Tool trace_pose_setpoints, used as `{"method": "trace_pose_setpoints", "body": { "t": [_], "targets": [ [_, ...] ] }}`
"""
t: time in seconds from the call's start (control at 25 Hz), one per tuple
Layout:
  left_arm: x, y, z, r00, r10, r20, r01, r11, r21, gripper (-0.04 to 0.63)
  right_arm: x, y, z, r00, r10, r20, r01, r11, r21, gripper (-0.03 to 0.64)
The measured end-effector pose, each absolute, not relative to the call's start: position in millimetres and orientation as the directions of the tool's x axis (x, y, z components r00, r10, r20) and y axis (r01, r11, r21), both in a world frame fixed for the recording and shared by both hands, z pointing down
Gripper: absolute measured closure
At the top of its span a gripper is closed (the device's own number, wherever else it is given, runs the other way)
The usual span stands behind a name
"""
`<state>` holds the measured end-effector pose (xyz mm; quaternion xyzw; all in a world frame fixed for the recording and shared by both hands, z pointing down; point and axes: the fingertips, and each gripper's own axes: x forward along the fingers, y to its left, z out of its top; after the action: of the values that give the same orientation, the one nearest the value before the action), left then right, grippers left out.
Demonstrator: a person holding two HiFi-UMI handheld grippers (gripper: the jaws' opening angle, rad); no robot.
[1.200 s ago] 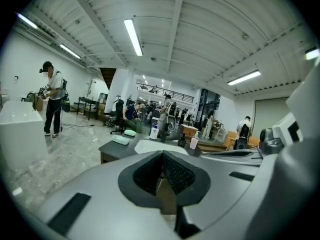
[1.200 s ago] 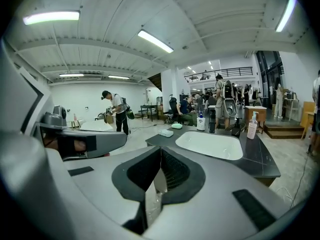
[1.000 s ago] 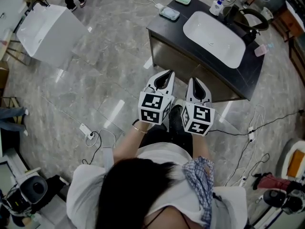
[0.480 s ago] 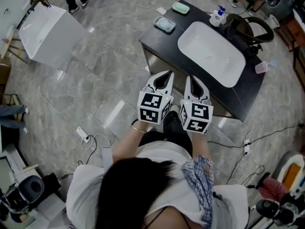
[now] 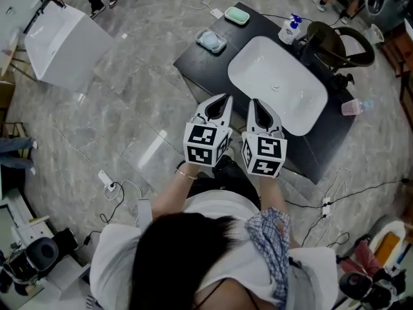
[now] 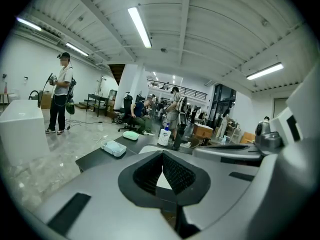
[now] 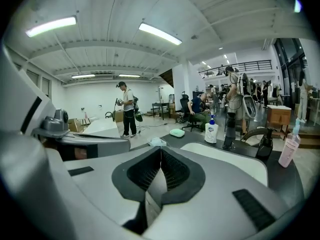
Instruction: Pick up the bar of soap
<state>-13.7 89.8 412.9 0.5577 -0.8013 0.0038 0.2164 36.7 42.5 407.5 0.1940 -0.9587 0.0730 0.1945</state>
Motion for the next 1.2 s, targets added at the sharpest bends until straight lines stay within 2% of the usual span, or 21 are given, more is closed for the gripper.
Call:
{"method": "trace_pose_setpoints", "body": {
  "t": [0.56,0.88,1.2],
  "targets": [
    [-46,50,410,-0.346,-0.867,0.359,-0.878,0.434,0.201,0.584,-5,-4,408,-0.866,-0.299,0.400,-0.359,0.930,-0.083,0.603],
    [-97,33,409,-0.370,-0.862,0.348,-0.863,0.457,0.214,0.584,-40,-28,405,-0.874,-0.303,0.379,-0.356,0.932,-0.076,0.603],
    [-154,-5,406,-0.325,-0.884,0.335,-0.882,0.411,0.230,0.584,-104,-56,402,-0.872,-0.312,0.378,-0.359,0.931,-0.061,0.601]
  ]
}}
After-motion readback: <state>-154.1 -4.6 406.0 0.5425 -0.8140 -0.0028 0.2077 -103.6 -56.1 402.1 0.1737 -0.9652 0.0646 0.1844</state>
